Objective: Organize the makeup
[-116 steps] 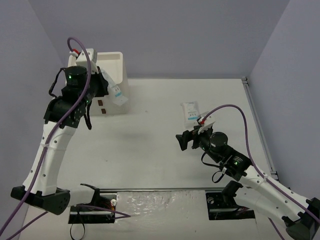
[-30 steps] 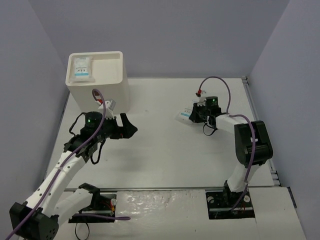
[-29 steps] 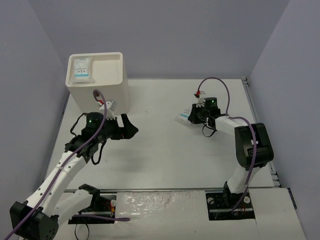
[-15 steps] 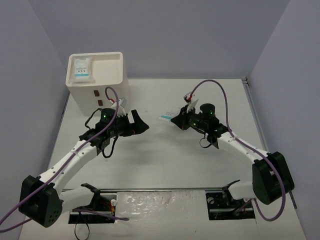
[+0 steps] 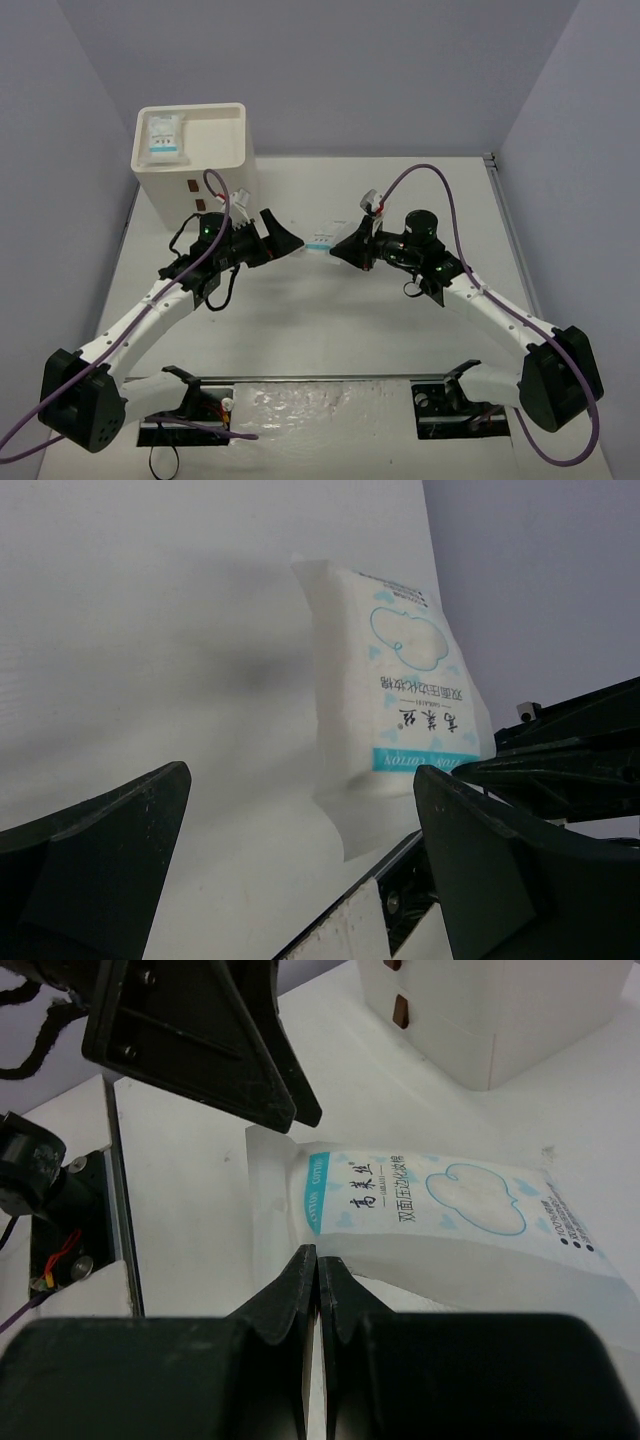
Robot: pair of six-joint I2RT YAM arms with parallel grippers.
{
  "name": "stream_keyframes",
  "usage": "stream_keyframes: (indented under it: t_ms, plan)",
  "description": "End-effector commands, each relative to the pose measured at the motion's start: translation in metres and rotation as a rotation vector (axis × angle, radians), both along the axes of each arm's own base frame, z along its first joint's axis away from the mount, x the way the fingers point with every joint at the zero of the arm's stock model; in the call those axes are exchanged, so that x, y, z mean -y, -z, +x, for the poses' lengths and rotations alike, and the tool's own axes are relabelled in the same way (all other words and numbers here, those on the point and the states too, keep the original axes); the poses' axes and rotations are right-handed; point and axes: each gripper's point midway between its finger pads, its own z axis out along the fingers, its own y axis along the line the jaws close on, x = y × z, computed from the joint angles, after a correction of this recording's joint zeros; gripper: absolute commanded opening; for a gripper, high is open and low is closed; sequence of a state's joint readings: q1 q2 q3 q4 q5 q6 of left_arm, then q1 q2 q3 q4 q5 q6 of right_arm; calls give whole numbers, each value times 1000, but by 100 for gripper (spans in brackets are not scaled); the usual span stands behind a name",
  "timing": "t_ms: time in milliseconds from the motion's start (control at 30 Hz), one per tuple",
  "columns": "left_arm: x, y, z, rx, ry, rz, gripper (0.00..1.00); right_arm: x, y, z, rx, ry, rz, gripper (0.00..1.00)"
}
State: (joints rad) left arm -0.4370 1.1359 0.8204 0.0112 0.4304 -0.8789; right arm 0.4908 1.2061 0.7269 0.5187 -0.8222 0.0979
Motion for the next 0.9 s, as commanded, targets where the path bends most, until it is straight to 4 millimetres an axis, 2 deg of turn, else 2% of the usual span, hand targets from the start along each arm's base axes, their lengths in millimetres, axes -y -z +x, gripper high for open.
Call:
stream_keyframes:
  t_ms: [0, 133, 500, 633, 700, 800, 867]
  plan:
    - [10, -65, 1, 121, 30, -162, 92, -7, -44, -16, 180, -128, 66, 0]
    - [23, -68, -4, 86, 94, -236, 92, -12, -51, -21, 205, -166, 72, 0]
    - [41, -50, -10, -33, 177, -257, 91, -21, -60, -18, 221, -189, 73, 0]
    - [44, -43, -9, -63, 192, -257, 88, -23, -62, -18, 251, -199, 65, 0]
    - [46, -47, -8, -58, 195, -280, 84, -24, -61, -18, 253, -203, 60, 0]
    - [48, -59, -7, -29, 206, -314, 72, -25, -58, -17, 252, -208, 54, 0]
    - [49, -66, -7, -14, 211, -323, 55, -26, -56, -17, 247, -210, 51, 0]
